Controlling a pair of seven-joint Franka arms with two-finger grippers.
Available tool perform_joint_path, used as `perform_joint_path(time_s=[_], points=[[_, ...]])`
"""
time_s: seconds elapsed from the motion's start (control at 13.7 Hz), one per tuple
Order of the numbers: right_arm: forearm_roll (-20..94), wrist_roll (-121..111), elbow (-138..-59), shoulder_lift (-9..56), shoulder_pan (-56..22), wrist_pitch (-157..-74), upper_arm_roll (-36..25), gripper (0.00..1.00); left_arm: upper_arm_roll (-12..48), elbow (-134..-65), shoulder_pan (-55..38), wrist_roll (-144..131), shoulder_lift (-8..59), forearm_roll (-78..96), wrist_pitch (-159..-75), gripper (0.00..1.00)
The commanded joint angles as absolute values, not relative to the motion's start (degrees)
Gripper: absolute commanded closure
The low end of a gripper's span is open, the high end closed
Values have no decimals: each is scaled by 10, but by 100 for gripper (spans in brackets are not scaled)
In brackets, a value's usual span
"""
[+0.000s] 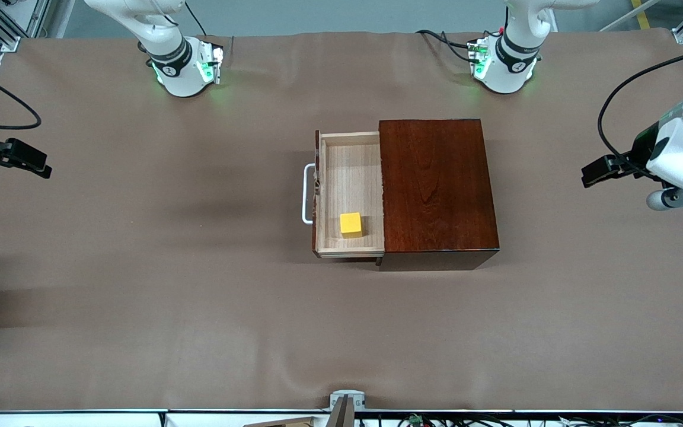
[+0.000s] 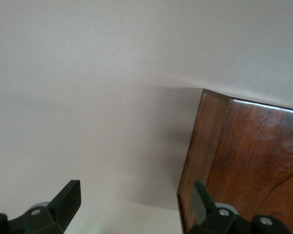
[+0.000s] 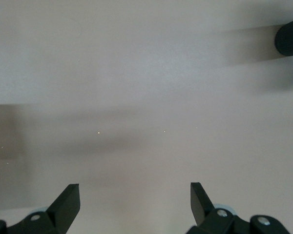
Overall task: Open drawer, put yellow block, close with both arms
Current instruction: 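Reach the left gripper over the open drawer front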
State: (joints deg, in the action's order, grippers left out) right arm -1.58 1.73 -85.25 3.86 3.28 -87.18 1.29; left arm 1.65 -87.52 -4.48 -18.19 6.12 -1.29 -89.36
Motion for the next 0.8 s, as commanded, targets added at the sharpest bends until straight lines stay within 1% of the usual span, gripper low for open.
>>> perform_joint_path(time_s=[0.0, 0.29, 0.73], points=[[-26, 25, -861, 25, 47, -874, 28, 0, 25, -864, -57, -235, 71, -10, -887, 0], [-24, 25, -851, 29, 52, -870, 25, 0, 32, -863, -118, -342, 75, -7, -889, 0], [-17, 27, -850, 30, 51, -875, 26, 0, 33, -867, -263, -527, 101, -3, -889, 0]])
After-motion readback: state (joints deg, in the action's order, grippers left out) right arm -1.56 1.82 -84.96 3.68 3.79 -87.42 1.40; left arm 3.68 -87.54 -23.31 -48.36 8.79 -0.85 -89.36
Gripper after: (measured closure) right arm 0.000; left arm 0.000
